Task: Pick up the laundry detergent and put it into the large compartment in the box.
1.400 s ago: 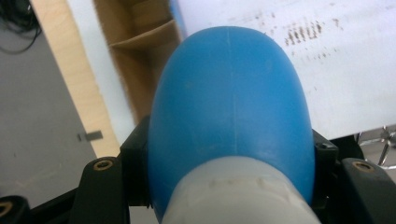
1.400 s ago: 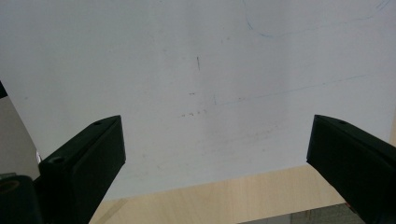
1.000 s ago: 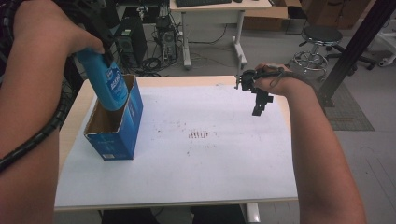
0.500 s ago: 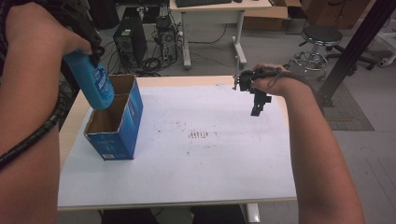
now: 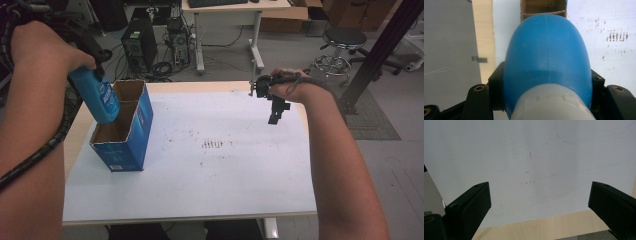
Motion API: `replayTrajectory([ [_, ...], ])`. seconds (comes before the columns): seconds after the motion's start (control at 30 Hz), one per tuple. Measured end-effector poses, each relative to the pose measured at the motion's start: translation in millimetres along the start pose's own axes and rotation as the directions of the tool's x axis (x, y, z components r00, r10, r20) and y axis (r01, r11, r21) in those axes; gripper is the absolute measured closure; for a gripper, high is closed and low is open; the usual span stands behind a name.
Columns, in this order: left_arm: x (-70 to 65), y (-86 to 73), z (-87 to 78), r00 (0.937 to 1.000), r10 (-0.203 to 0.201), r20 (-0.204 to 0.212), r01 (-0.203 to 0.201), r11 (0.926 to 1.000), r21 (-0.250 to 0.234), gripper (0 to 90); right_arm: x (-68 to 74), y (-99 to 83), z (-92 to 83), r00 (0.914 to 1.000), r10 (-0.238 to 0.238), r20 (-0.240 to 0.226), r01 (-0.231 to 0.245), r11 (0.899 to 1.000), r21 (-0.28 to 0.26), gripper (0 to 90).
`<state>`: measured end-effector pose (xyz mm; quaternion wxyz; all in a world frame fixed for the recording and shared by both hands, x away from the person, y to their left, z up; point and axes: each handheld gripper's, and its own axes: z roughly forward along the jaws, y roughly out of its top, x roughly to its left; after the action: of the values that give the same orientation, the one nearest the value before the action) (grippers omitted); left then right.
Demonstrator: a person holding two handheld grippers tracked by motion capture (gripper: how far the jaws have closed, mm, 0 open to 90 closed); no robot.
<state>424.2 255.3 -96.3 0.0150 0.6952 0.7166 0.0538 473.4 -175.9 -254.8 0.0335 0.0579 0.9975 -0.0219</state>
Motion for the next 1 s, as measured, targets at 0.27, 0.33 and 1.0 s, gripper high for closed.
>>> replayTrajectory([
  [0.27, -2.7, 0.8, 10.5, 1.0, 0.009, 0.001, -0.009, 0.9999, 0.009, 38.1, 0.4, 0.2, 0.1, 1.0, -0.002, 0.002, 0.002, 1.0, 0.0, 4.1],
  [0.33, -3.9, 1.0, 15.9, 0.9999, 0.013, -0.001, -0.013, 0.9998, 0.012, 38.1, 0.3, 0.0, 0.3, 1.0, -0.004, 0.004, 0.004, 1.0, 0.0, 4.1],
  [1.0, 2.6, 1.3, 69.8, 0.9999, -0.002, 0.014, 0.001, 0.9997, 0.023, 38.1, 0.3, 1.3, 1.4, 1.0, -0.001, -0.001, 0.001, 1.0, 0.004, 4.1],
])
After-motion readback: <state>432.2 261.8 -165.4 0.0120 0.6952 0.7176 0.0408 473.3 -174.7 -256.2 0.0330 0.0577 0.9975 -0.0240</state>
